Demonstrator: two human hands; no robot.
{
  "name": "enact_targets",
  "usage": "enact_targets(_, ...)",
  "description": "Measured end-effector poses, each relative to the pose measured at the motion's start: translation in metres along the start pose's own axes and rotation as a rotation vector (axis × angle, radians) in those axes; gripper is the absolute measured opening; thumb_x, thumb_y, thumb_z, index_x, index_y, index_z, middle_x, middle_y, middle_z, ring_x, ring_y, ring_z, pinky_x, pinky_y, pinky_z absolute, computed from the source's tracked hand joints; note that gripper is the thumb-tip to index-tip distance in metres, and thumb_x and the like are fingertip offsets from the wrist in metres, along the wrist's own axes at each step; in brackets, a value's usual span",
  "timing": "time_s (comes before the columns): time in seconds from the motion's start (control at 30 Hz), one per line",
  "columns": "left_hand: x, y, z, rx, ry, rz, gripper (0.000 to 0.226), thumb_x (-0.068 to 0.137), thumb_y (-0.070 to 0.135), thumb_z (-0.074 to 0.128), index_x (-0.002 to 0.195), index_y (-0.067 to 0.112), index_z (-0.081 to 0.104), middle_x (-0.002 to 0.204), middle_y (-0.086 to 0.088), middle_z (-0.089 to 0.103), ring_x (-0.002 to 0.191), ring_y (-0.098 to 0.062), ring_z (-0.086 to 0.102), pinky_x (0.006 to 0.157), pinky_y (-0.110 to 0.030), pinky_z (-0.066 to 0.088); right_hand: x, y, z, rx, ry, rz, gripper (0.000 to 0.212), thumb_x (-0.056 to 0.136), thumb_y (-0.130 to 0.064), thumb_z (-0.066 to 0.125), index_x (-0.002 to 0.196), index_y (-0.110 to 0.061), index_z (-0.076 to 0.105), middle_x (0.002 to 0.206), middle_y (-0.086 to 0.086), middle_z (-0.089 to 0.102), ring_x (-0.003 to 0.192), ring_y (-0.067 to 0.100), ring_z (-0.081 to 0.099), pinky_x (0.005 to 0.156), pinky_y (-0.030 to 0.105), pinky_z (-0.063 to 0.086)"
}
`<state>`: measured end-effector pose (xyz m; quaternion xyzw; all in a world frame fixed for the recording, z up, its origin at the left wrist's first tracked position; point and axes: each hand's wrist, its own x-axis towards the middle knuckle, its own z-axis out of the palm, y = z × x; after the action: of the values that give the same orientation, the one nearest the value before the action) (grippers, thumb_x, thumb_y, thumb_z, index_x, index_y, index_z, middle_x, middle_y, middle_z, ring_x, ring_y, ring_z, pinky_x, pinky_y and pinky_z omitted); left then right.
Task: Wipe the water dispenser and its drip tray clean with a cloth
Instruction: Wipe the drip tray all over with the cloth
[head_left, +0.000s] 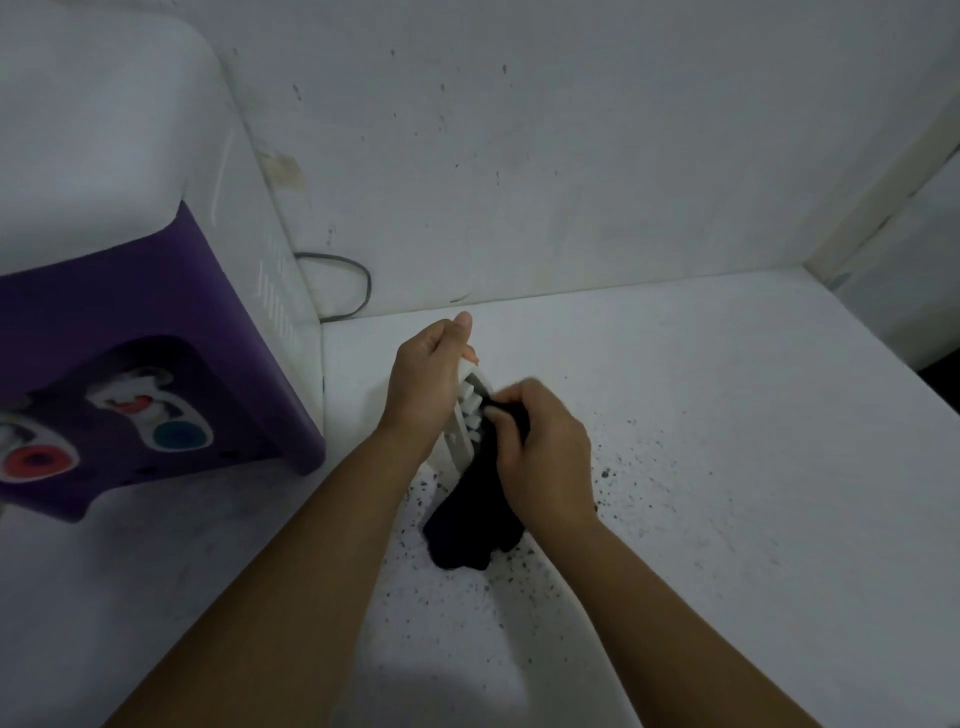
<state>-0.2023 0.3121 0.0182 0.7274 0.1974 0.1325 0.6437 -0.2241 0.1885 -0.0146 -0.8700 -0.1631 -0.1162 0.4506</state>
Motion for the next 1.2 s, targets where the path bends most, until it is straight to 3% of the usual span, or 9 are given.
enact_targets(0.1,0.000,0.001,0.000,-0.008,0.003,-0.007,0.042,0.097,0.040,0.046,0.066,0.013,0.052,0.065,0.006,0.053,0.061,-0.008,0.046,0.055,-0.010,0.037,-0.004,0.006,0.005,0.004,0.002,-0.005,0.006,0.090,-0.007,0.058,0.088,-0.012,0.060,0.079,-0.002,0.062,0.072,0.009,0.056,0.065,0.020,0.046)
enact_targets(0.23,-0.001,0.000,-0.002,0.013,0.005,0.005,0.042,0.097,0.040,0.045,0.068,0.011,0.052,0.062,0.005,0.047,0.044,0.001,0.037,0.050,-0.010,0.034,-0.030,0.040,0.007,-0.092,-0.140,0.207,0.010,0.090,-0.006,0.057,0.083,-0.013,0.059,0.076,0.001,0.061,0.068,0.015,0.057,0.062,0.032,0.049)
enact_targets(0.43,-0.002,0.003,0.004,-0.025,-0.019,-0.027,0.041,0.096,0.040,0.048,0.067,0.011,0.052,0.065,0.006,0.055,0.064,-0.012,0.048,0.069,-0.028,0.041,0.005,-0.010,-0.003,0.050,0.053,-0.048,0.005,0.090,-0.010,0.060,0.089,-0.014,0.062,0.082,-0.005,0.064,0.075,0.008,0.058,0.067,0.016,0.046)
enact_targets(0.5,-0.001,0.002,0.003,-0.022,-0.016,-0.027,0.042,0.096,0.041,0.048,0.065,0.013,0.051,0.066,0.003,0.053,0.065,-0.013,0.047,0.067,-0.024,0.040,-0.001,-0.002,0.002,0.036,0.031,-0.052,0.006,0.090,-0.008,0.058,0.089,-0.014,0.061,0.082,-0.003,0.063,0.076,0.010,0.058,0.068,0.019,0.046)
enact_targets(0.6,0.000,0.001,-0.002,0.023,0.005,-0.014,0.043,0.097,0.042,0.046,0.064,0.013,0.051,0.065,-0.006,0.041,0.047,-0.003,0.035,0.047,-0.012,0.032,-0.027,0.041,0.008,-0.120,-0.140,0.195,0.011,0.091,-0.009,0.055,0.084,-0.016,0.057,0.078,-0.003,0.061,0.072,0.015,0.057,0.059,0.024,0.046)
enact_targets(0.7,-0.001,0.000,-0.003,0.020,0.013,-0.007,0.043,0.097,0.041,0.045,0.066,0.011,0.052,0.067,-0.007,0.041,0.046,-0.001,0.034,0.043,-0.009,0.030,-0.040,0.066,0.005,-0.256,-0.317,0.353,0.014,0.091,-0.008,0.054,0.085,-0.019,0.058,0.077,-0.003,0.060,0.070,0.015,0.057,0.052,0.017,0.036)
enact_targets(0.87,-0.002,0.001,0.001,-0.014,0.031,-0.008,0.042,0.097,0.040,0.045,0.068,0.010,0.053,0.073,-0.008,0.048,0.062,-0.010,0.042,0.056,-0.014,0.037,-0.012,0.032,0.004,-0.104,-0.063,0.184,0.005,0.091,-0.014,0.059,0.088,-0.013,0.063,0.077,-0.003,0.064,0.069,0.010,0.057,0.062,0.024,0.047)
enact_targets(1.03,-0.003,-0.002,-0.002,-0.006,0.037,0.009,0.042,0.097,0.039,0.046,0.066,0.011,0.053,0.069,-0.001,0.050,0.060,-0.005,0.044,0.052,-0.002,0.034,-0.050,0.066,0.005,-0.368,-0.450,0.383,0.017,0.093,-0.009,0.049,0.101,-0.014,0.064,0.096,0.005,0.067,0.081,0.016,0.060,0.066,0.025,0.044)
enact_targets(1.2,-0.003,0.000,0.005,0.006,0.036,-0.002,0.041,0.098,0.038,0.045,0.071,0.008,0.054,0.060,0.006,0.045,0.041,0.001,0.038,0.044,-0.005,0.032,-0.020,0.045,0.004,-0.188,-0.361,0.336,0.011,0.091,-0.015,0.059,0.096,-0.016,0.068,0.090,-0.001,0.068,0.081,0.014,0.063,0.073,0.026,0.052)
